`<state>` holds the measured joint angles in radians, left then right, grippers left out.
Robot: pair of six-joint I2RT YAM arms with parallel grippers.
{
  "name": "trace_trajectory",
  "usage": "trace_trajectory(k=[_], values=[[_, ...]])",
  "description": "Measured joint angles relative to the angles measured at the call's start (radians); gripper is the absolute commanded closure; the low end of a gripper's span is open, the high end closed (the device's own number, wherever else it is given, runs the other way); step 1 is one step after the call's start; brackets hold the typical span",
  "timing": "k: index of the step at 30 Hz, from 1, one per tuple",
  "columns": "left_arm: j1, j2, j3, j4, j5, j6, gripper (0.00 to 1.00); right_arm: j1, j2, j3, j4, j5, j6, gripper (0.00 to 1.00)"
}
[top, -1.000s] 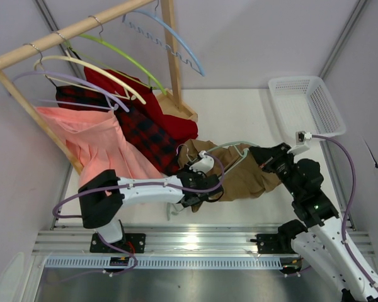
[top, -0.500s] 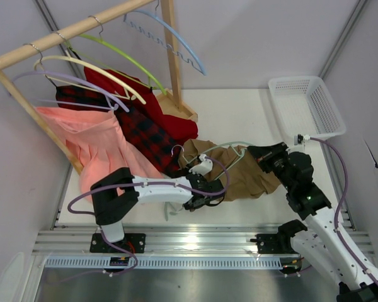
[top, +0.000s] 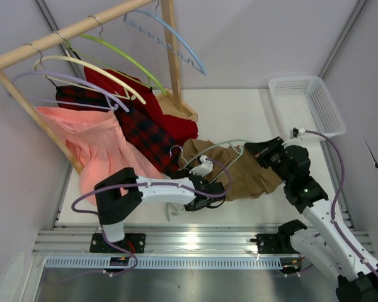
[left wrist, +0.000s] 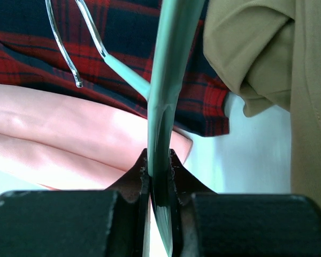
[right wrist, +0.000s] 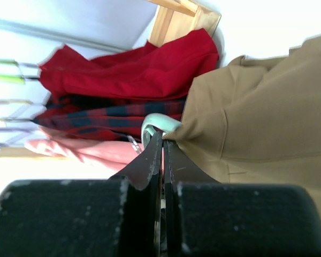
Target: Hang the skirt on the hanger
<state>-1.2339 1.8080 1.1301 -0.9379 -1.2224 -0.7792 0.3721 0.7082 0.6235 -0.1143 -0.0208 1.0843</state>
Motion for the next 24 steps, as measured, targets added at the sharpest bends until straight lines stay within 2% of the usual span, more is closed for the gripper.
trace_trajectory(k=[7, 14, 19, 24], values=[[0.006, -0.036, -0.006, 0.065, 0.092, 0.112, 1.00, 0.082, 0.042, 0.029, 0.054, -0.076, -0.229, 1.00], [0.048, -0.126, -0.021, 0.158, 0.200, 0.230, 1.00, 0.124, -0.055, 0.080, 0.023, -0.104, -0.455, 1.00], [0.068, -0.229, -0.062, 0.187, 0.244, 0.300, 1.00, 0.135, -0.126, 0.086, -0.081, -0.013, -0.490, 1.00], [0.066, -0.252, -0.092, 0.227, 0.262, 0.341, 1.00, 0.139, -0.180, 0.086, -0.164, 0.095, -0.474, 1.00]])
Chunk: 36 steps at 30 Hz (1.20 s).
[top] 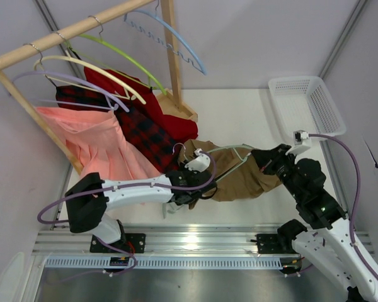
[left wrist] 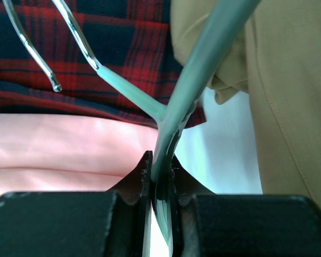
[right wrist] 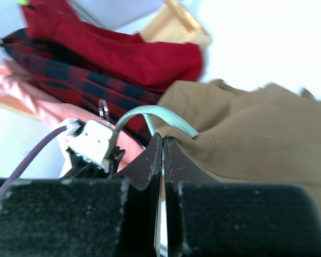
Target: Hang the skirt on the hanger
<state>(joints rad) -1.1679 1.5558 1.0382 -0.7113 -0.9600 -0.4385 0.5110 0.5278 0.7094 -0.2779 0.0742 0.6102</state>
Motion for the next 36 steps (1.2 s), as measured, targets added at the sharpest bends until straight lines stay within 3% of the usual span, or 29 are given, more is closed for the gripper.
trace_trajectory(k=[13, 22, 27, 36], values=[[-0.058, -0.028, -0.059, 0.118, 0.005, 0.099, 1.00, -0.009, 0.067, 0.009, -0.066, 0.131, 0.068, 1.00], [-0.088, -0.013, -0.062, 0.209, 0.053, 0.123, 1.00, -0.017, 0.060, -0.051, 0.100, 0.045, 0.032, 1.00], [-0.087, -0.050, -0.097, 0.246, 0.117, 0.150, 1.00, -0.018, 0.009, -0.097, 0.125, 0.015, -0.034, 1.00], [-0.054, -0.128, -0.129, 0.287, 0.227, 0.183, 1.00, -0.014, -0.142, -0.093, 0.000, 0.061, -0.119, 1.00]])
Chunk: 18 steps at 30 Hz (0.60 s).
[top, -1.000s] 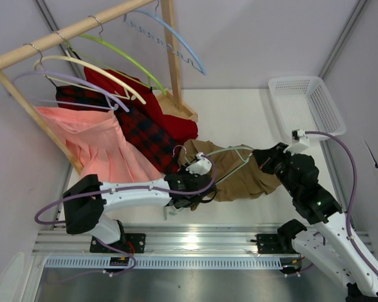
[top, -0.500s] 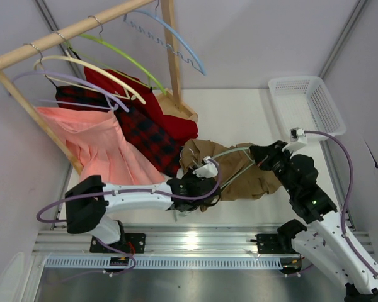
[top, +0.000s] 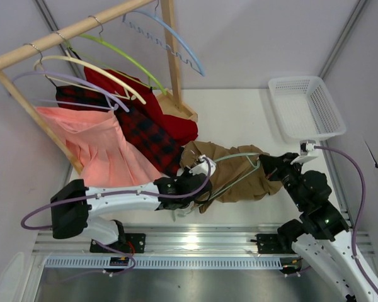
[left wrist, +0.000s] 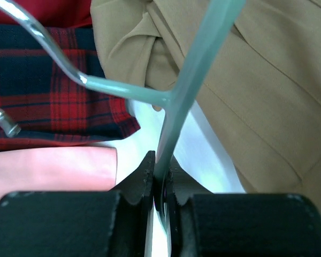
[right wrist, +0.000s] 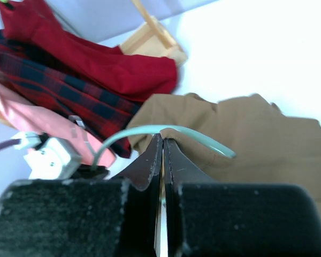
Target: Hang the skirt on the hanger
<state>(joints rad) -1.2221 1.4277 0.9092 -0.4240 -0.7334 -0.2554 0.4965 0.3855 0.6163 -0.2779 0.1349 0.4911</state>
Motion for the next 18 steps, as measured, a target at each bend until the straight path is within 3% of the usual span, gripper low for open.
trace_trajectory(k=[5, 18], values=[[0.014, -0.055, -0.014, -0.012, 0.023, 0.027, 1.00, 0.002, -0.026, 0.010, -0.093, 0.068, 0.014, 1.00], [0.023, -0.096, -0.038, -0.042, 0.058, 0.097, 1.00, 0.003, -0.061, -0.094, -0.220, 0.164, 0.314, 1.00]])
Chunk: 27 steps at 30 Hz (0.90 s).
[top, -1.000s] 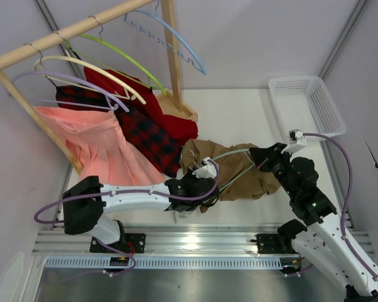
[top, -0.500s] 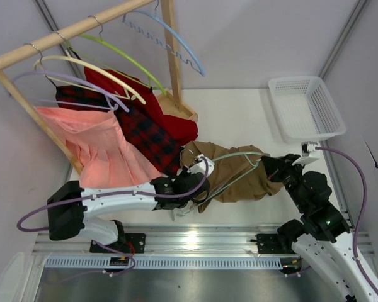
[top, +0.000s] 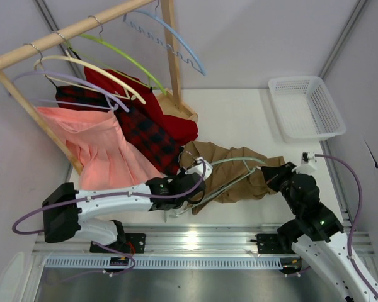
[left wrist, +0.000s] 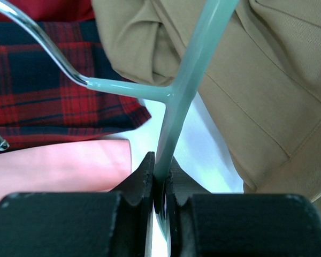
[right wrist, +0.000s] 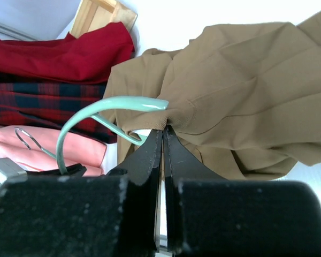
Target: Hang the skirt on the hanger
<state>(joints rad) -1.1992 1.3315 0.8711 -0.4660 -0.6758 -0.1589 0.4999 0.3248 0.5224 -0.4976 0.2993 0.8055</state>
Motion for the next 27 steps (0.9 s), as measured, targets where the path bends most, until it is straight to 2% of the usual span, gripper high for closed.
trace_trajectory(k=[5, 8, 14, 20, 27], values=[[0.003, 0.000, -0.016, 0.010, 0.035, 0.002, 1.00, -0.004, 0.033, -0.001, 0.024, 0.007, 0.028, 1.00], [0.008, 0.000, -0.016, 0.011, 0.043, 0.002, 1.00, -0.026, 0.116, 0.008, 0.074, -0.009, 0.027, 1.00], [0.014, 0.000, -0.016, 0.011, 0.054, -0.008, 1.00, -0.098, 0.262, 0.023, 0.157, -0.128, 0.026, 1.00], [0.014, 0.000, -0.016, 0.018, 0.072, -0.019, 1.00, -0.118, 0.258, 0.029, 0.197, -0.208, 0.028, 1.00], [0.014, 0.000, -0.016, 0.047, 0.087, -0.024, 1.00, -0.142, 0.261, 0.082, 0.144, -0.203, 0.003, 1.00]])
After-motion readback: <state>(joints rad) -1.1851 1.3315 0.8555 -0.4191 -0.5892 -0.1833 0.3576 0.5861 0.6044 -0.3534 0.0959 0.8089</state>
